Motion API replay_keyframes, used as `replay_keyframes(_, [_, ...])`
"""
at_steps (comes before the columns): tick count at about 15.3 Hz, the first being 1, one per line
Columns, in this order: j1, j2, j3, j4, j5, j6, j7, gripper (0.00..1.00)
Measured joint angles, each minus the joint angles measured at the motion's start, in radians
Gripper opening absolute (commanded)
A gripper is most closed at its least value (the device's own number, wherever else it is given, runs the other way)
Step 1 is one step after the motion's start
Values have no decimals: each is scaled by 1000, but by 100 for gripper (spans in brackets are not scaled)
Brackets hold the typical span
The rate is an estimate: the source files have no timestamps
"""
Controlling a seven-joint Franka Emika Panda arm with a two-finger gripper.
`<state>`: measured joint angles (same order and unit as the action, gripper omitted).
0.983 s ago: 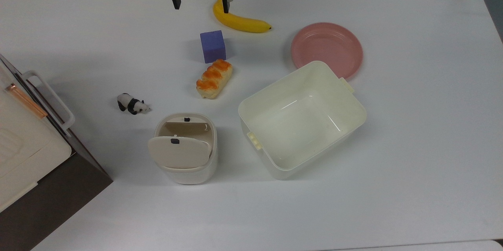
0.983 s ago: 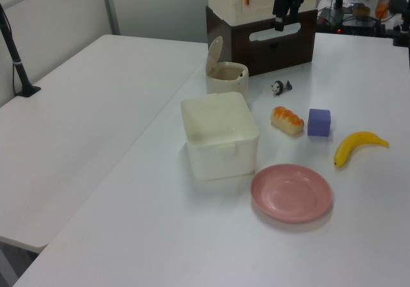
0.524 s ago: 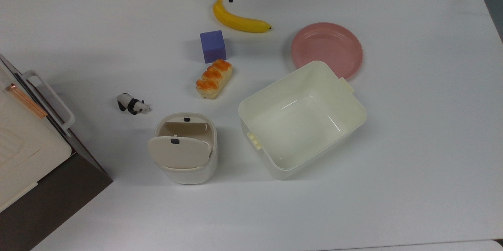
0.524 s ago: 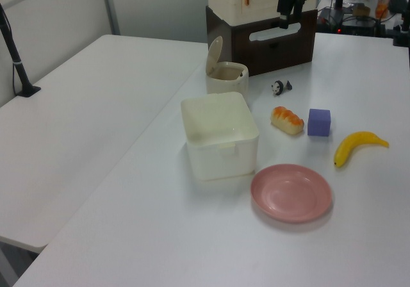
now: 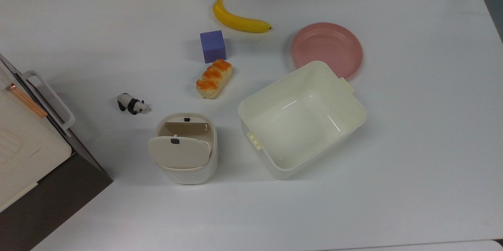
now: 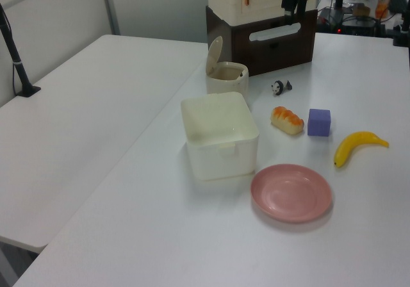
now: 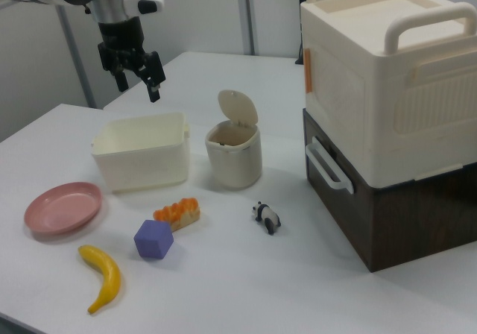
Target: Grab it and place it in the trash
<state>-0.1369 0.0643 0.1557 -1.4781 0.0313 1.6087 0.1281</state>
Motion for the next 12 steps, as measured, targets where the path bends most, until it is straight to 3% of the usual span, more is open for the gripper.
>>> replay_keyframes(12, [9, -8, 0, 0, 0, -10, 0, 100])
